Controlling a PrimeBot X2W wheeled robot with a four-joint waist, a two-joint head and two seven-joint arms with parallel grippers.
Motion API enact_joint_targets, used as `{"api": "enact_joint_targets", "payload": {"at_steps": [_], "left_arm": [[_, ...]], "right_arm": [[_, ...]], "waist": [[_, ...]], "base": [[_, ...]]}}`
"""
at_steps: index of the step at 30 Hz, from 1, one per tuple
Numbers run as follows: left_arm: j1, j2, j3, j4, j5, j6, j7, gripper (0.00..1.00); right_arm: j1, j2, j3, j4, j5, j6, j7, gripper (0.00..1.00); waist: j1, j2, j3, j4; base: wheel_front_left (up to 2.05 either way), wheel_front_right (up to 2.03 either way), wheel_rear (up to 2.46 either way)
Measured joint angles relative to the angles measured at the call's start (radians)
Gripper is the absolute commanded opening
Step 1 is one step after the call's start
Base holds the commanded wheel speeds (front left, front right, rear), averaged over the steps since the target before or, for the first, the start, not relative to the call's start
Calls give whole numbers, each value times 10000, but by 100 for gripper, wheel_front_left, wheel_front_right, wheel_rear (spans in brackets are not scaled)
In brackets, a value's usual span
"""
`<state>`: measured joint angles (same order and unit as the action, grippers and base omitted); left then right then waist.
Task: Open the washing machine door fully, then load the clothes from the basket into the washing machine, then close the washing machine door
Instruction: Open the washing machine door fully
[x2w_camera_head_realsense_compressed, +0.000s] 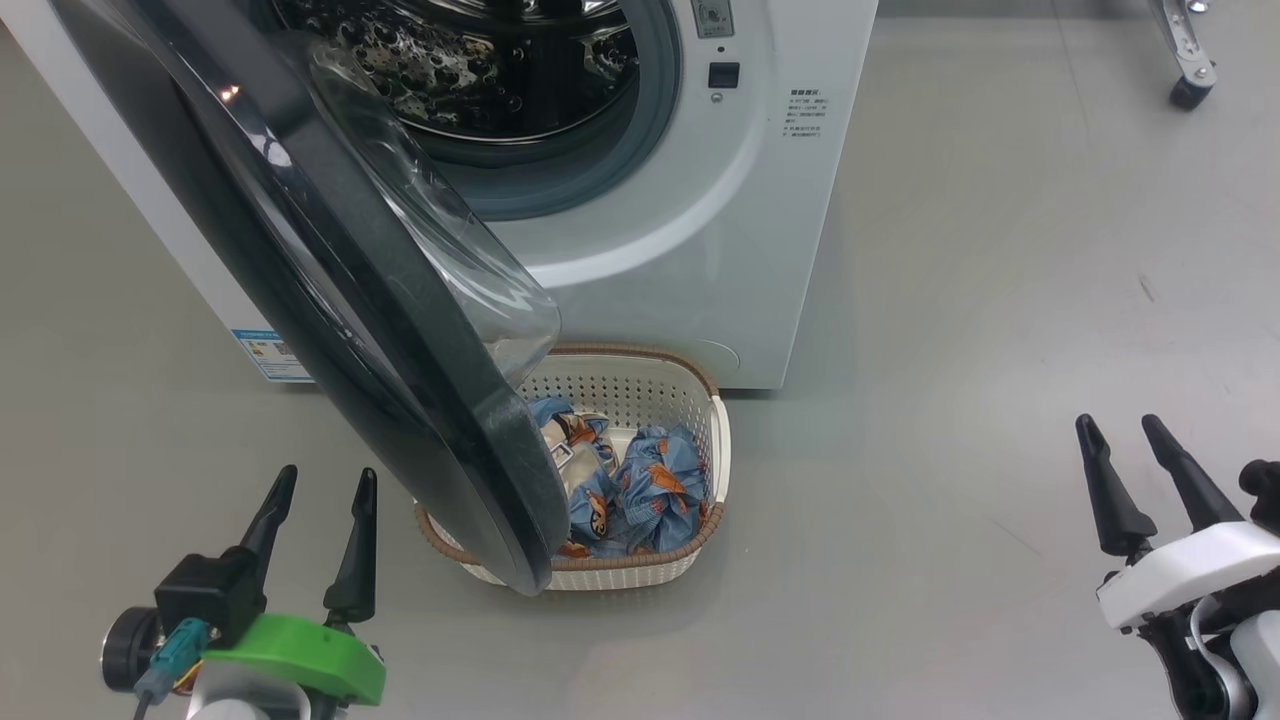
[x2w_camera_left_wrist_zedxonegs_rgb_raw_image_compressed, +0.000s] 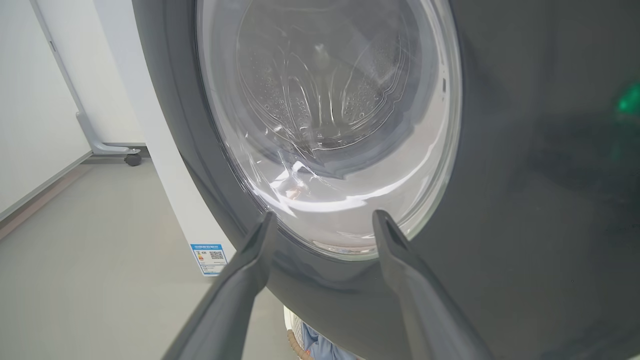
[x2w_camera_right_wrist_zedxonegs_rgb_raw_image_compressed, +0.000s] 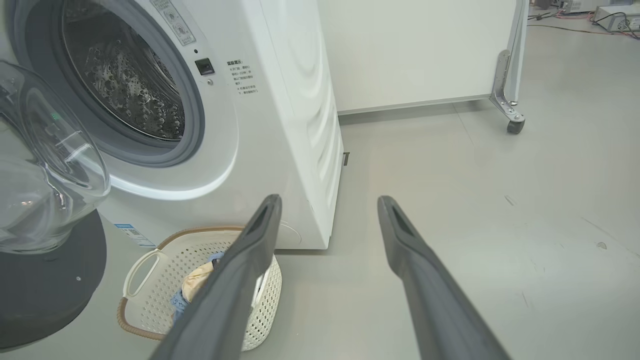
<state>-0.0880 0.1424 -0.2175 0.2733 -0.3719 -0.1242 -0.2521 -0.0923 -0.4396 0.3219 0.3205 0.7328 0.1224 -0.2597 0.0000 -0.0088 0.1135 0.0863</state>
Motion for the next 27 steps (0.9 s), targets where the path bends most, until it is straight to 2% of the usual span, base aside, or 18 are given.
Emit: {"api": "enact_joint_targets", "payload": {"at_steps": [9, 14, 27], "left_arm": [[22, 0, 31, -12, 2, 0, 0, 100], [27, -2, 58, -13, 4, 0, 0, 100], [64, -8, 67, -10, 4, 0, 0, 100]], "right_arm": [[298, 690, -1254, -568, -1327, 0, 29, 100], [862, 957, -1354, -583, -1921, 0, 31, 100], [1383, 1350, -1829, -702, -2573, 0, 38, 100]], "waist": [[0, 0, 10, -28], [0, 0, -15, -19], [0, 0, -73, -5]], "base": [[0, 0, 0], [0, 0, 0], [0, 0, 0]]}}
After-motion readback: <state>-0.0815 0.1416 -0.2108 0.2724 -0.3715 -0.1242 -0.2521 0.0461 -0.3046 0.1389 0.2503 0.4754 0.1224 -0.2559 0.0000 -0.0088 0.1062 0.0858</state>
